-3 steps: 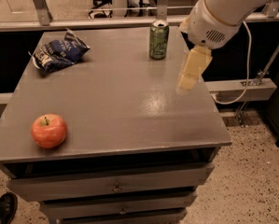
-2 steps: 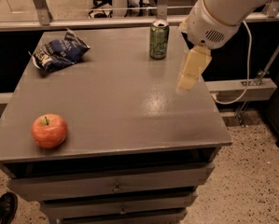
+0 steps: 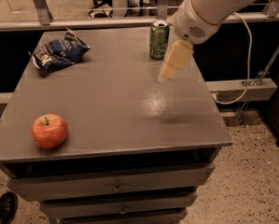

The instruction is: Move blue chip bag near apple

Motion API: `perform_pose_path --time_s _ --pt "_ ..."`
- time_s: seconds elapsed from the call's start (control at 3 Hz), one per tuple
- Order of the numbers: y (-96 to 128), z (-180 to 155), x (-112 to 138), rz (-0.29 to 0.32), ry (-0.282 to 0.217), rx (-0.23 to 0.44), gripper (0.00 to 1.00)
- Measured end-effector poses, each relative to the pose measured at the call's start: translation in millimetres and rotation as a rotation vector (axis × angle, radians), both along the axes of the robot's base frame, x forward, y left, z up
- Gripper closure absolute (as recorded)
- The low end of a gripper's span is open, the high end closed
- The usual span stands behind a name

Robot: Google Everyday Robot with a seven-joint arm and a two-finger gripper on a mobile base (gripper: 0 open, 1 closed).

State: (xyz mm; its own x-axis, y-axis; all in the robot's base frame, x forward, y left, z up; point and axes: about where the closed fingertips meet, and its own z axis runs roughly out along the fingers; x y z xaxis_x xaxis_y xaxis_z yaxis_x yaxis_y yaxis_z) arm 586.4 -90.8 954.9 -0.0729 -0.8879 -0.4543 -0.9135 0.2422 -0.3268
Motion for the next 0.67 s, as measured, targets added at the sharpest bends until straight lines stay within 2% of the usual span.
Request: perform_pose_path --time_s 0.33,0.67 --pt "43.2 0.3 68.1 0.01 -0.034 0.122 0.0" --pt "83.4 0.3 110.1 0.03 -0.05 0.201 0.0"
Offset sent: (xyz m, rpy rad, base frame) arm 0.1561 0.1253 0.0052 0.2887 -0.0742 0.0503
